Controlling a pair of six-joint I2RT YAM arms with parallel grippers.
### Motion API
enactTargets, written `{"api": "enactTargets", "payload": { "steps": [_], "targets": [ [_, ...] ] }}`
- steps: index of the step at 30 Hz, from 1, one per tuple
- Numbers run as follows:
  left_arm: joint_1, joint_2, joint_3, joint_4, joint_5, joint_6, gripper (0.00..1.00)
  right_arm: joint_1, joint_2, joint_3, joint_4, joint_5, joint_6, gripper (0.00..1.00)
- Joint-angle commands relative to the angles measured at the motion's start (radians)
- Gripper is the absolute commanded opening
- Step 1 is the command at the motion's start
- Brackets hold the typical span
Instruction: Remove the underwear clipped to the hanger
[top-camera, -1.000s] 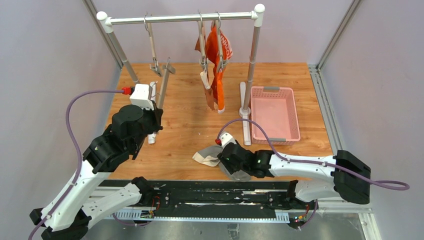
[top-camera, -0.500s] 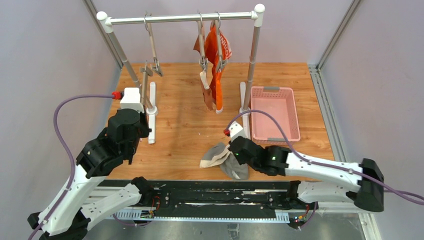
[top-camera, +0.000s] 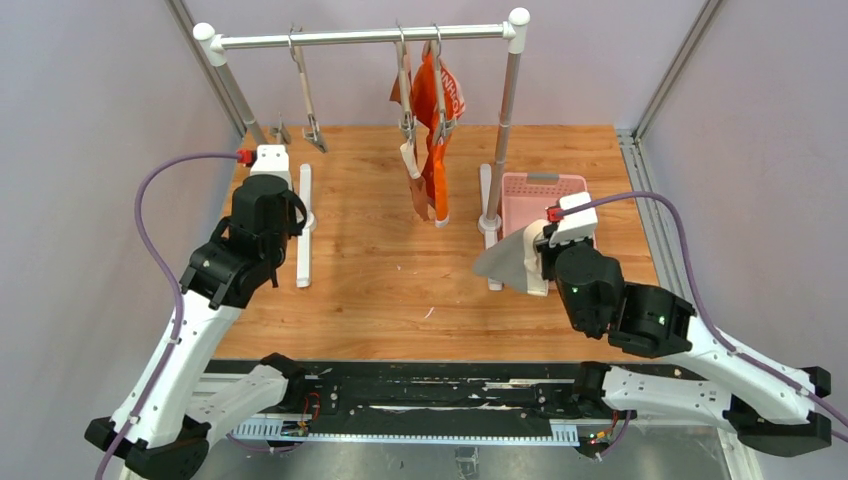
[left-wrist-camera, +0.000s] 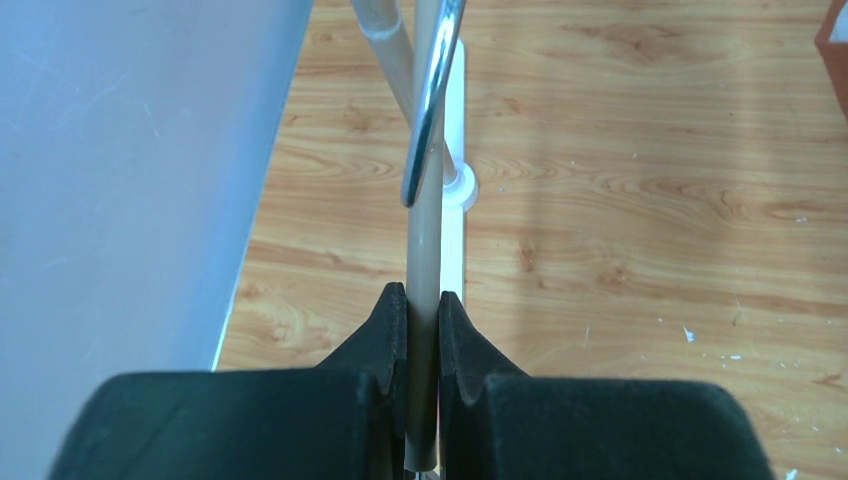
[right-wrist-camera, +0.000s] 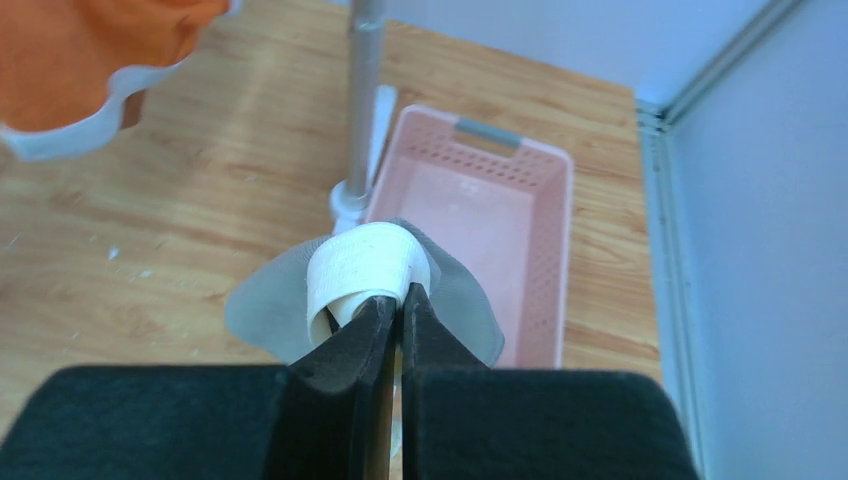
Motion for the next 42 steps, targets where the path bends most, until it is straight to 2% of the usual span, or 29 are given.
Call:
{"api": "enactTargets", "payload": {
  "steps": [1,5,11,20,28,42],
  "targets": [
    [0.046,0.041,0.122,0.077,0.061,0.072,0.00,-0.091,-0.009,0.036,0.151,0.120,-0.194,0.00],
    [0.094,0.107,0.213,0.070,0.129,0.104,0.00,-0.256,0.017,0.048,0.251,0.015,-0.252,0.01],
    [0.185,0.179,0.316,0.053,0.229,0.118,0.00,-0.546,0.102,0.020,0.321,-0.218,-0.225,0.01],
    [0.242,0.276,0.469,0.030,0.336,0.118,0.00,-0.804,0.226,-0.044,0.433,-0.465,-0.154,0.01],
    [0.278,0.352,0.586,0.013,0.408,0.100,0.00,-0.829,0.274,-0.074,0.489,-0.609,-0.122,0.01],
    [0.314,0.403,0.695,0.012,0.464,0.077,0.00,-0.858,0.392,-0.150,0.566,-0.600,-0.146,0.01]
  ]
}}
